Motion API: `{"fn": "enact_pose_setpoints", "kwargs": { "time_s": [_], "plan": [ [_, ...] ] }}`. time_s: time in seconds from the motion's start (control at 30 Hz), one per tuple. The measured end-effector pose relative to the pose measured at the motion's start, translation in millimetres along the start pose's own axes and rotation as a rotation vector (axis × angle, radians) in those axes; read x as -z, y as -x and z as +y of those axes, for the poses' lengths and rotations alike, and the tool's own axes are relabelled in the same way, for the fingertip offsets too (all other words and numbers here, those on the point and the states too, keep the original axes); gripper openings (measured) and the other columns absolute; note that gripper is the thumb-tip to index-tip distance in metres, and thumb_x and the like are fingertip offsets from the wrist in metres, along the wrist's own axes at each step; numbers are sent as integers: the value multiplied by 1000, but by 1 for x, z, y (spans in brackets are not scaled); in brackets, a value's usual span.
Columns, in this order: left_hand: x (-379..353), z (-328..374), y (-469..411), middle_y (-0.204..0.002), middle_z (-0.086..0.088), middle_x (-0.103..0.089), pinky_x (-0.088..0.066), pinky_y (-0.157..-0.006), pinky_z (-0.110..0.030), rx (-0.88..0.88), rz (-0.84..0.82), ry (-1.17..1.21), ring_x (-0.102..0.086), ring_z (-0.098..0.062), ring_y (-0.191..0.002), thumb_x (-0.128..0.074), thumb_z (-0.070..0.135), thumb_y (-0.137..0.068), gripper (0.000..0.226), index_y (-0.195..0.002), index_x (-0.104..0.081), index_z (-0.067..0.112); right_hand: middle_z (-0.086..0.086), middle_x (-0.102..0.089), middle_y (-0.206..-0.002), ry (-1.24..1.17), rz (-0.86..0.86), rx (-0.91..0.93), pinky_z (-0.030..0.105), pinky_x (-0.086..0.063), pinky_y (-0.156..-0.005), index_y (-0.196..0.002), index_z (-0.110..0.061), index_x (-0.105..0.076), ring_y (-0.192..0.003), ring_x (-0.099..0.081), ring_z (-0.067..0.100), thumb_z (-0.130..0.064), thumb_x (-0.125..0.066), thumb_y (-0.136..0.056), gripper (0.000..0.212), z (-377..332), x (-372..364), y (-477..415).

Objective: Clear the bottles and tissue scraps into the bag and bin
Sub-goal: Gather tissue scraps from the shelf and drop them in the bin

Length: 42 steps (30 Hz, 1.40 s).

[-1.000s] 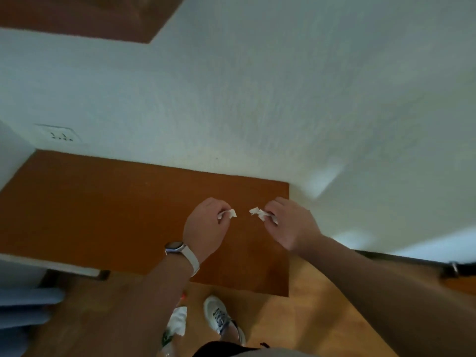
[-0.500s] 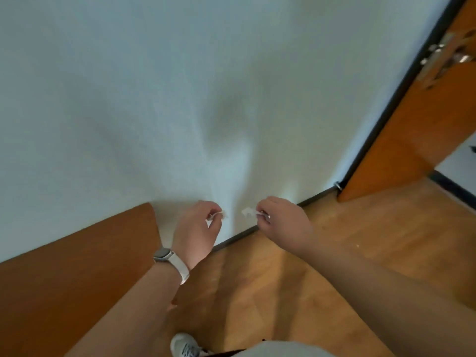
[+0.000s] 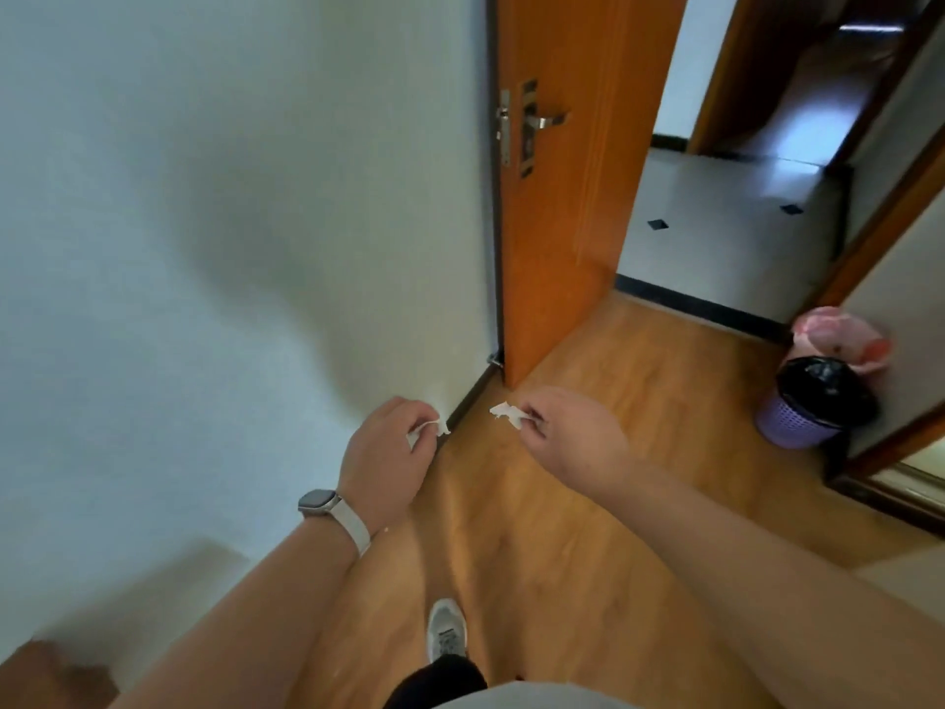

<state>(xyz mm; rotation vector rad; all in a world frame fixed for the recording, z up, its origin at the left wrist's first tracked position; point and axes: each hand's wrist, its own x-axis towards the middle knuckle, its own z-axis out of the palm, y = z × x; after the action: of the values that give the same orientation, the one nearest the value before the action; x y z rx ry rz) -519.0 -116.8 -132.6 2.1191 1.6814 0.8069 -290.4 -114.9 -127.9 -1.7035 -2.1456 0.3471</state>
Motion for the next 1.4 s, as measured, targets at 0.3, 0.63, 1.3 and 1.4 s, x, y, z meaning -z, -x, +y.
{"fn": "enact_pose_setpoints", "kwargs": {
  "time_s": [0.3,0.63,1.3,1.4],
  "plan": [
    [-82,26,-121,-86,17,-57,-37,-65,-10,-185,-187,98,-53,4,-80,-58,22,-93,8,-90,-61,29,-5,-58,-76,89,78,-311,38,-51,-62,-91,-21,-63,-69,-53,15,-28,-53,-93,12,92,21,-27],
    [-140,22,-271,-88,15,-59,-48,-68,-27,-327,-337,227,-56,-4,-80,-57,22,-92,8,-90,-64,26,-9,-58,-86,129,132,-508,33,-52,-67,-98,-21,-65,-75,-55,11,-25,-58,-92,10,143,49,-125],
    [-319,172,-402,-93,12,-62,-41,-66,-13,-635,-564,205,-57,-7,-84,-60,21,-92,10,-98,-67,20,-11,-54,-87,79,308,-870,19,-47,-62,-103,-20,-66,-73,-56,8,-20,-63,-91,12,344,101,-112],
    [-356,219,-416,-93,11,-62,-46,-68,-17,-626,-586,187,-58,-7,-84,-60,17,-91,10,-98,-67,19,-11,-57,-91,8,318,-894,21,-51,-66,-106,-22,-65,-76,-58,9,-21,-63,-92,15,403,119,-107]
  ]
}}
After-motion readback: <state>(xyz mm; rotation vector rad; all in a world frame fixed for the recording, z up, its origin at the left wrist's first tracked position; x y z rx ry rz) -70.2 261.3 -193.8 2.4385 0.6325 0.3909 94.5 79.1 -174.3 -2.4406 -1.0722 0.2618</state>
